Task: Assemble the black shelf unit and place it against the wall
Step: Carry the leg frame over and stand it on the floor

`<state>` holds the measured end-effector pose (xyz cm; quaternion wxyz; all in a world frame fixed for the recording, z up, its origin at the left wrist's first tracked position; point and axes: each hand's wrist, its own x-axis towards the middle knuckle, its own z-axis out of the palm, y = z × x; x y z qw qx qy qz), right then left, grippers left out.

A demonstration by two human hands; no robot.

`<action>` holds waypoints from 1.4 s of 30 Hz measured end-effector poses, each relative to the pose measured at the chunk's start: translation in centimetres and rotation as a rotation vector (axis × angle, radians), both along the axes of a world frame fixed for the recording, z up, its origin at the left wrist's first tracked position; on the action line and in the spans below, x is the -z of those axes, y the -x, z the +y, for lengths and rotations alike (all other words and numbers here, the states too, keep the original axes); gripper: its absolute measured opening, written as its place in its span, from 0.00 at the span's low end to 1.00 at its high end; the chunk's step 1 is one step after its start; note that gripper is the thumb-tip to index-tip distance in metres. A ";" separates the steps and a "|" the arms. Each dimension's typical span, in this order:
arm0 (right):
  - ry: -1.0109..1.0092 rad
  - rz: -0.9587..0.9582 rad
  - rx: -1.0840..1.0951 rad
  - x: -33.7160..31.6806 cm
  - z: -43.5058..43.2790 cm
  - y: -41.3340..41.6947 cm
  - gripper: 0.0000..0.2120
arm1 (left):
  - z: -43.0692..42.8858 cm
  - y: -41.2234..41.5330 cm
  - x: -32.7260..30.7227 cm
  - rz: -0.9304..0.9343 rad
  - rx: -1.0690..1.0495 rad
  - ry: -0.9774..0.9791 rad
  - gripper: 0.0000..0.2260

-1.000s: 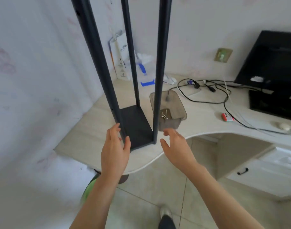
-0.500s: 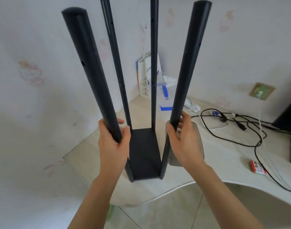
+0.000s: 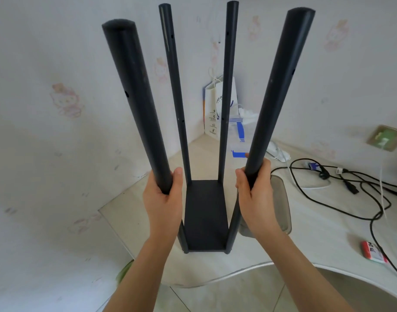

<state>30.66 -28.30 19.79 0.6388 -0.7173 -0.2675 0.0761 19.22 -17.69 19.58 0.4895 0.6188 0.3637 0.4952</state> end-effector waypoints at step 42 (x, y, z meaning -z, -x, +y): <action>-0.138 -0.105 0.439 -3.2 -18.0 30.6 0.12 | -13.0 24.2 -3.8 -0.159 0.437 -0.215 0.16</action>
